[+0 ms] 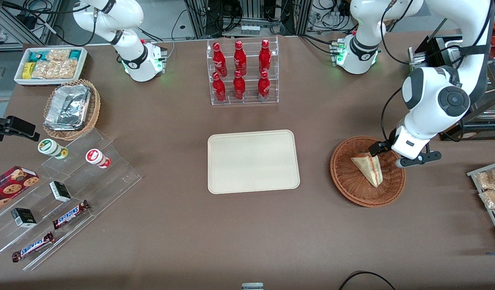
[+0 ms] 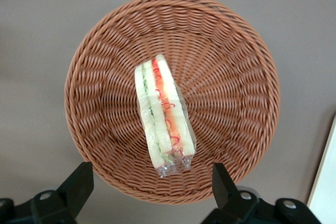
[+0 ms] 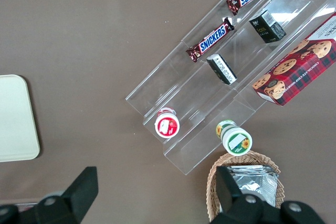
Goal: Place sandwich from basket to tray
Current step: 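Lower the left gripper and close it on the wrapped sandwich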
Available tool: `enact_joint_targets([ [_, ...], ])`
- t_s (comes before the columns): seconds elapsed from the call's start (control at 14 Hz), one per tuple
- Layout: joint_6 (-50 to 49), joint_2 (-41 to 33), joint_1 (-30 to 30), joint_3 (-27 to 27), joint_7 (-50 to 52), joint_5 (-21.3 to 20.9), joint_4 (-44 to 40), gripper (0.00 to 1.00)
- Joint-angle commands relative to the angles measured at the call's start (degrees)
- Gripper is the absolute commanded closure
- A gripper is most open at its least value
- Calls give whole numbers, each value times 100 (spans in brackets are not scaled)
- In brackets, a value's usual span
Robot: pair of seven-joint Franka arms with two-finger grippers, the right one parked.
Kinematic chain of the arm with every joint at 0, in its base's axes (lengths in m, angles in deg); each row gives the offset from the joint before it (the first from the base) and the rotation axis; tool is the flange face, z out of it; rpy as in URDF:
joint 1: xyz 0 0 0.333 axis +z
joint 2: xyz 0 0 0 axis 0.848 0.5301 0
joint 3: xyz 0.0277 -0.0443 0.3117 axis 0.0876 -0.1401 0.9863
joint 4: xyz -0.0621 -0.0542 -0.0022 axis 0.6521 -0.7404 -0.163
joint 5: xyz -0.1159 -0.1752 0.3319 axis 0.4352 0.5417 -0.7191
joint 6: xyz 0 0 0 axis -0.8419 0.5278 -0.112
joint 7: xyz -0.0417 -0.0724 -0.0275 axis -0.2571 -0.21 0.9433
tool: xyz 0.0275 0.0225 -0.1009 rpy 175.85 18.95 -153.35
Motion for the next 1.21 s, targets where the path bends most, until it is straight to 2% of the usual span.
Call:
enact_joint_targets([
  [0.0, 177, 197, -32, -47, 1302, 10, 5, 0],
  [0.29, 344, 434, -41, -64, 2044, 19, -4, 0],
  [1.14, 828, 1102, -129, -73, 2151, -25, -4, 0],
])
